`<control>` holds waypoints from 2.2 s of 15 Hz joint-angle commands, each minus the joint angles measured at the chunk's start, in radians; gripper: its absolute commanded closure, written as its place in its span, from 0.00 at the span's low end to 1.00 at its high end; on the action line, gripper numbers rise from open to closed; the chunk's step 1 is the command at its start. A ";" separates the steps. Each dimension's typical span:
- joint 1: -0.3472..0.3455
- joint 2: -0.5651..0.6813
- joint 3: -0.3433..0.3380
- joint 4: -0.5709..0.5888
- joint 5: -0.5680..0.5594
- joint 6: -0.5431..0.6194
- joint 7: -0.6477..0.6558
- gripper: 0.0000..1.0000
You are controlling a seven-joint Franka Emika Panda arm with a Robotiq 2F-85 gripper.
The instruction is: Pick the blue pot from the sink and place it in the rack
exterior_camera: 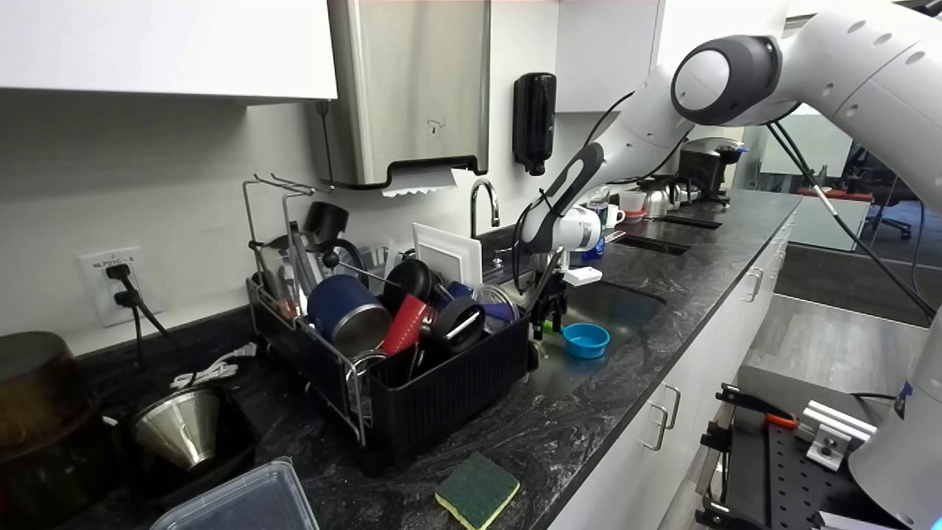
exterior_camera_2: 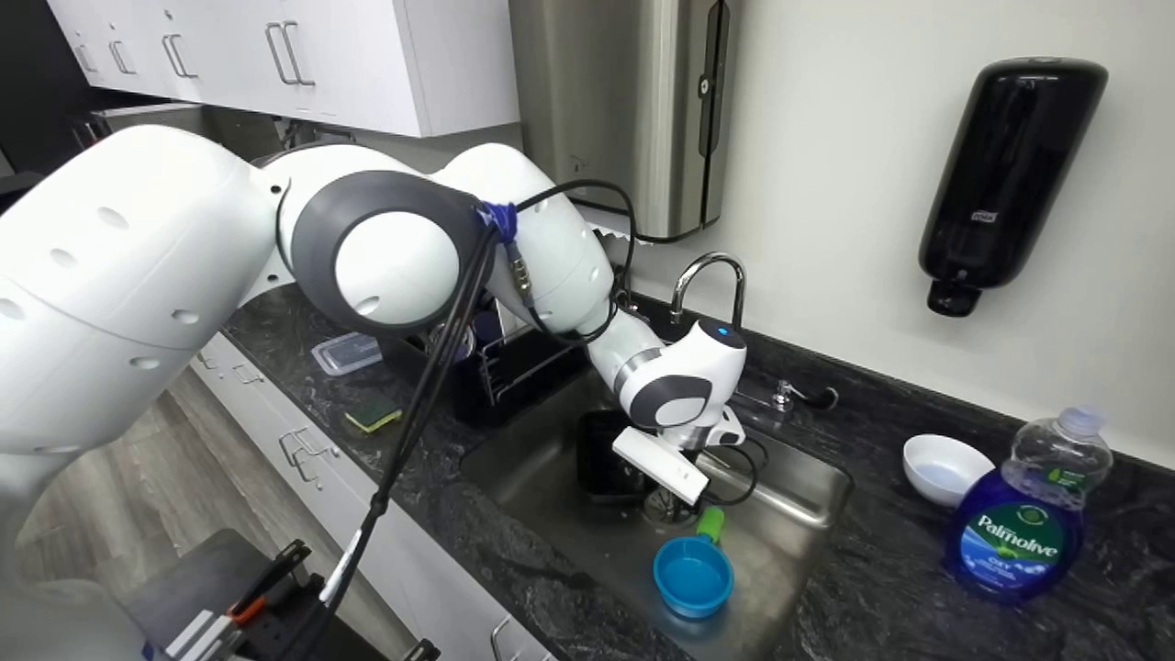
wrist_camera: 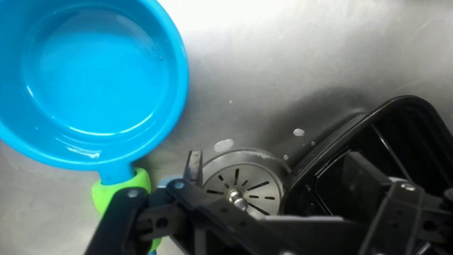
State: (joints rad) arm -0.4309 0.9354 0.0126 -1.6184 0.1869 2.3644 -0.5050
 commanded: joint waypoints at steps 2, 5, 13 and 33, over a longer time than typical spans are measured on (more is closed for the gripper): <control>-0.038 0.038 0.043 0.041 -0.010 -0.002 -0.091 0.00; -0.027 0.068 0.046 0.067 -0.017 0.005 -0.124 0.00; -0.020 0.125 0.044 0.090 -0.077 0.138 -0.195 0.00; -0.084 0.125 0.043 0.064 -0.152 0.320 -0.232 0.00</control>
State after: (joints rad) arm -0.4921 1.0676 0.0438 -1.5389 0.0498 2.6582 -0.7176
